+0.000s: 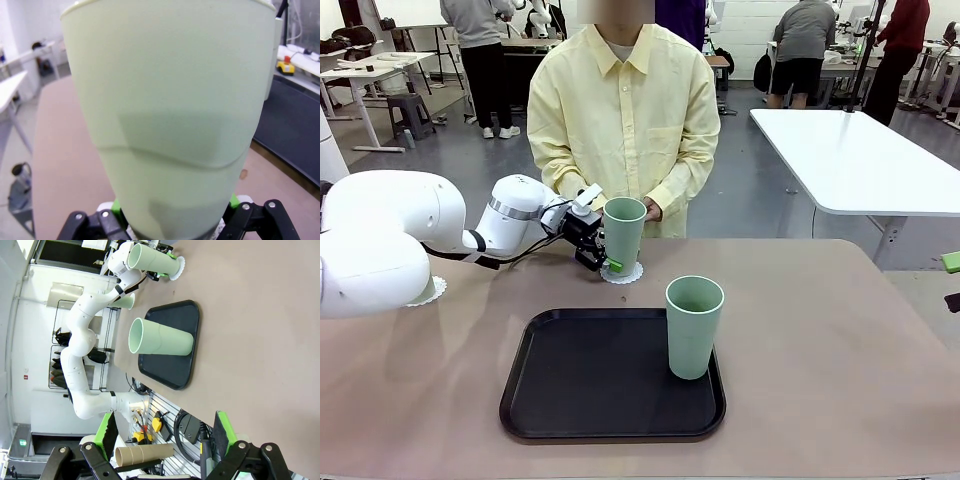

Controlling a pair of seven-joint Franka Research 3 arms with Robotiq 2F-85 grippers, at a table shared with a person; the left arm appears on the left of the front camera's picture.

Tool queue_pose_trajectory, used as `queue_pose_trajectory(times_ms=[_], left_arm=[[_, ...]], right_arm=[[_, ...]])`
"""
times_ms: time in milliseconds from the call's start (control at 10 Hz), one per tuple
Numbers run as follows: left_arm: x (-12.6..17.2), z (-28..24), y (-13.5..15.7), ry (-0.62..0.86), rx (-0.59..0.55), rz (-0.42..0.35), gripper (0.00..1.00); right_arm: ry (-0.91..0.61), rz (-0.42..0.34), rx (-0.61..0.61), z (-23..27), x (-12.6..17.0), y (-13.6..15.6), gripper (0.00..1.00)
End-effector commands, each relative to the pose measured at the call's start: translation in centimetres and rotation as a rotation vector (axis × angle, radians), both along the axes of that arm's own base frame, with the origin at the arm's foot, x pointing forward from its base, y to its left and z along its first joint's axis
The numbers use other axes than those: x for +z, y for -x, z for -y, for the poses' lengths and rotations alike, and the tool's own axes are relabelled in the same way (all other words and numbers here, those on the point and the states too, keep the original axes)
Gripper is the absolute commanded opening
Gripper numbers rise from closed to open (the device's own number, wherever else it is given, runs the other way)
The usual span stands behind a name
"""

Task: Place coasters on the table and set cups on them.
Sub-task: Take one Reusable plastic cup from the Flat Tray and place it on a coaster set by the human.

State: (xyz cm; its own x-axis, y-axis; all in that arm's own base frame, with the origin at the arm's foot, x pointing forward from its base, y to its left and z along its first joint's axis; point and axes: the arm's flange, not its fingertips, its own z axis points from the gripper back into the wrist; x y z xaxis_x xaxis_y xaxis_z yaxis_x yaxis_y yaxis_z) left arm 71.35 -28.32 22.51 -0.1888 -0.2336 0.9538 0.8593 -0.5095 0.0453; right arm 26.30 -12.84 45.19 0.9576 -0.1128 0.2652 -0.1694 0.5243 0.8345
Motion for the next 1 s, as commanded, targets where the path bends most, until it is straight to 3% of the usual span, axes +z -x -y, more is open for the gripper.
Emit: queue_pose_trajectory(times_ms=[0,100,200,900], left_arm=[[0.29,0.56,-1.90,-0.031,-0.007,-0.004,0.78],[0.29,0.55,-1.93,-0.032,-0.009,-0.004,0.78],[0.24,0.56,-1.87,-0.035,-0.011,-0.005,1.00],[0.26,0.49,-1.61,-0.045,-0.019,-0.006,1.00]], right_arm=[[-0.012,0.013,0.011,0.01,0.00,-0.05,1.00],[-0.012,0.013,0.011,0.01,0.00,-0.05,1.00],[-0.012,0.013,0.011,0.01,0.00,-0.05,1.00],[-0.012,0.013,0.011,0.01,0.00,-0.05,1.00]])
